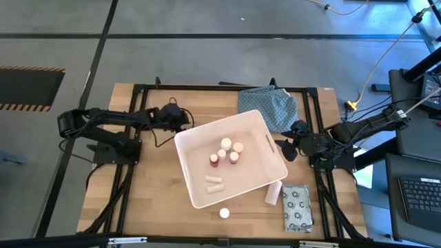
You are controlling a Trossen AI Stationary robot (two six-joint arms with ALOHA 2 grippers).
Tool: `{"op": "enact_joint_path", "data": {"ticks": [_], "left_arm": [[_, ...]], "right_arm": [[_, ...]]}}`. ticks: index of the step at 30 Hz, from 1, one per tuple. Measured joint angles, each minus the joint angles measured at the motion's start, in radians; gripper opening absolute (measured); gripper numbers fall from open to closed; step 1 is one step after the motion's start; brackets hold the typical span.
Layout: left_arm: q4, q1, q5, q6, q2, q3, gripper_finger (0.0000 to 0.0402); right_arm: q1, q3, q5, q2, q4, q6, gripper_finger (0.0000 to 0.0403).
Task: Pick & place medical supplies in basket/bin
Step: Put the top white bandage into the white bin
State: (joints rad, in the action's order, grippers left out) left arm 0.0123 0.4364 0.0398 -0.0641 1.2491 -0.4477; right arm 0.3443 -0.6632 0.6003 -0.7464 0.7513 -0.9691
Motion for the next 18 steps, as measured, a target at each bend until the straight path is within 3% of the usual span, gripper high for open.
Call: {"op": "enact_joint_path", "data": {"ticks": [10, 18], "left_arm": [[0.133, -0.002, -0.088, -0.023, 0.036, 0.000, 0.0190], [0.134, -0.002, -0.037, 0.014, 0.046, 0.000, 0.0165]], "right_arm": [[0.000, 0.000, 0.000, 0.000, -0.030, 0.000, 0.0267], [0.000, 0.000, 0.000, 0.000, -0.029, 0.002, 0.0267]]}}
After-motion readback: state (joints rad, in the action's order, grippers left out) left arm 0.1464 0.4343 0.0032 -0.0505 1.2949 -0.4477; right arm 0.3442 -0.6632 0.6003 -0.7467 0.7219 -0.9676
